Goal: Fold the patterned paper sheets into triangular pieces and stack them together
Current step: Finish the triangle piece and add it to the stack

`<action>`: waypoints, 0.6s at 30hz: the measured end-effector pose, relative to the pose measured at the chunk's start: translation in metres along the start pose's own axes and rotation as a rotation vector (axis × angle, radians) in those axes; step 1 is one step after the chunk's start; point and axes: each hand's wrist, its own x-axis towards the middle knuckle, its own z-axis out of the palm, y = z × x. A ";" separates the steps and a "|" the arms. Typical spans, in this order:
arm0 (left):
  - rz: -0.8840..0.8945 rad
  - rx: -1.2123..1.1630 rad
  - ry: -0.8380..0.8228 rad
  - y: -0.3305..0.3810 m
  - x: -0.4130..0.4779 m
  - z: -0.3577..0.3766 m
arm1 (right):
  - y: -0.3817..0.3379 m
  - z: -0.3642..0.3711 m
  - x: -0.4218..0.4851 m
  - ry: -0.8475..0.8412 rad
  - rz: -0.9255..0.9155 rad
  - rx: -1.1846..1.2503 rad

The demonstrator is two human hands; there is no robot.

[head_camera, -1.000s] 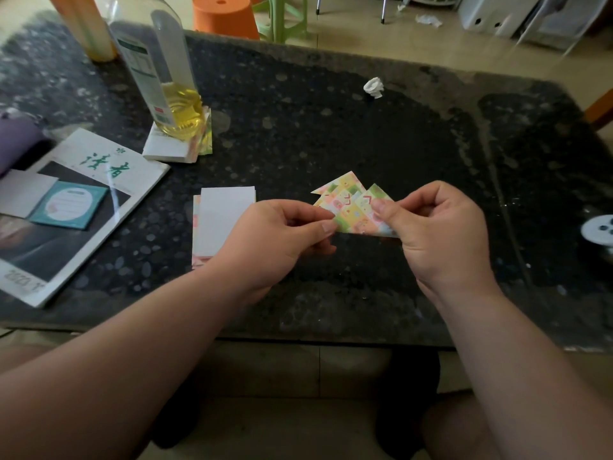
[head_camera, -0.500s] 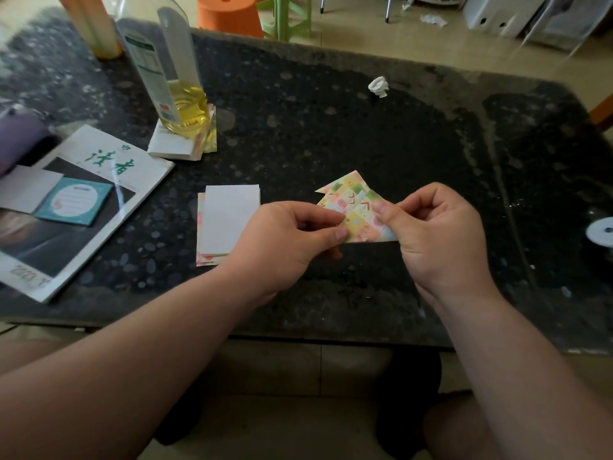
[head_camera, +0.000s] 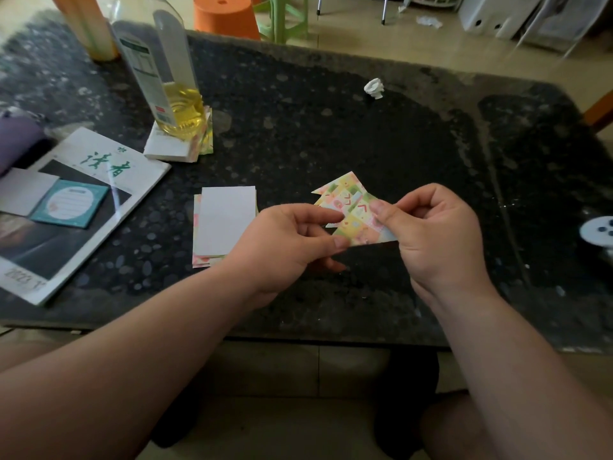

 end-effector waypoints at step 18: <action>-0.072 -0.077 0.047 0.001 0.000 -0.001 | -0.008 -0.003 -0.006 -0.534 0.350 0.253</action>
